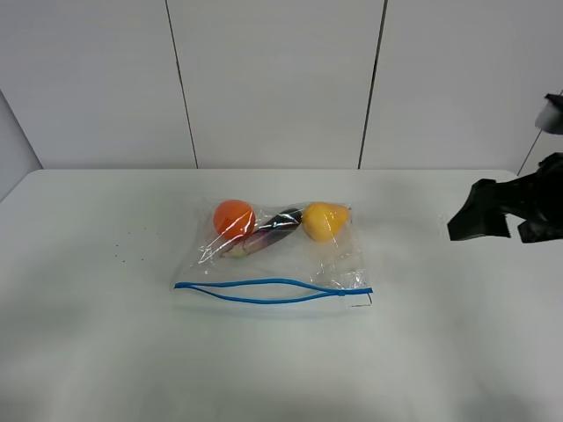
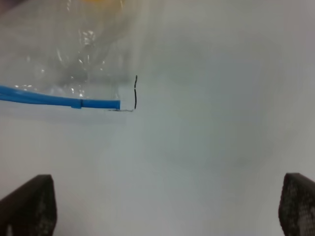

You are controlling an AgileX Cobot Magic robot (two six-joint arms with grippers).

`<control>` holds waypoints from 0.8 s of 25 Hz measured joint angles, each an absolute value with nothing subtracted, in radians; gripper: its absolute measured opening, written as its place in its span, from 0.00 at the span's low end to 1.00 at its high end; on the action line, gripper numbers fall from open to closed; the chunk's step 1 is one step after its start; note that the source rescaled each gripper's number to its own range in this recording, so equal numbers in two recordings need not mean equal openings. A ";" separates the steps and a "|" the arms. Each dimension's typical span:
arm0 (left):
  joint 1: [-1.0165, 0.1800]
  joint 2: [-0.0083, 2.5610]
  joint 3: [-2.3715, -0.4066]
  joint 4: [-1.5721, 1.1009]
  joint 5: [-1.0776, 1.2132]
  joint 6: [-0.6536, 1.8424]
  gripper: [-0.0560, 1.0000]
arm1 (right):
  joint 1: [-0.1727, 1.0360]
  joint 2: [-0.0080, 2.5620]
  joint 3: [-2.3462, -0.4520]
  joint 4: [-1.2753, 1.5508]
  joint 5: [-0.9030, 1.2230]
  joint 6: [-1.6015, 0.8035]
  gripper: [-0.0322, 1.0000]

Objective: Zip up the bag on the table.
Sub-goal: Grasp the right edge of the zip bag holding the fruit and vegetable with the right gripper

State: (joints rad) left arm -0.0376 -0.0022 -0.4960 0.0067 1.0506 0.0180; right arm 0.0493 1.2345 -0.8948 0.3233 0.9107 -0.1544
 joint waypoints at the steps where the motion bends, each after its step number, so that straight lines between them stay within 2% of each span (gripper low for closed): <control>1: -0.038 -0.002 -0.496 0.007 1.051 0.018 1.00 | 0.049 1.274 -0.895 0.352 0.896 -0.174 1.00; 12: -0.038 -0.002 -0.496 0.007 1.051 0.018 1.00 | 0.034 1.571 -0.895 0.666 0.836 -0.458 1.00; 20: -0.038 -0.002 -0.496 0.007 1.051 0.018 1.00 | -0.130 1.748 -0.899 0.991 0.970 -0.741 1.00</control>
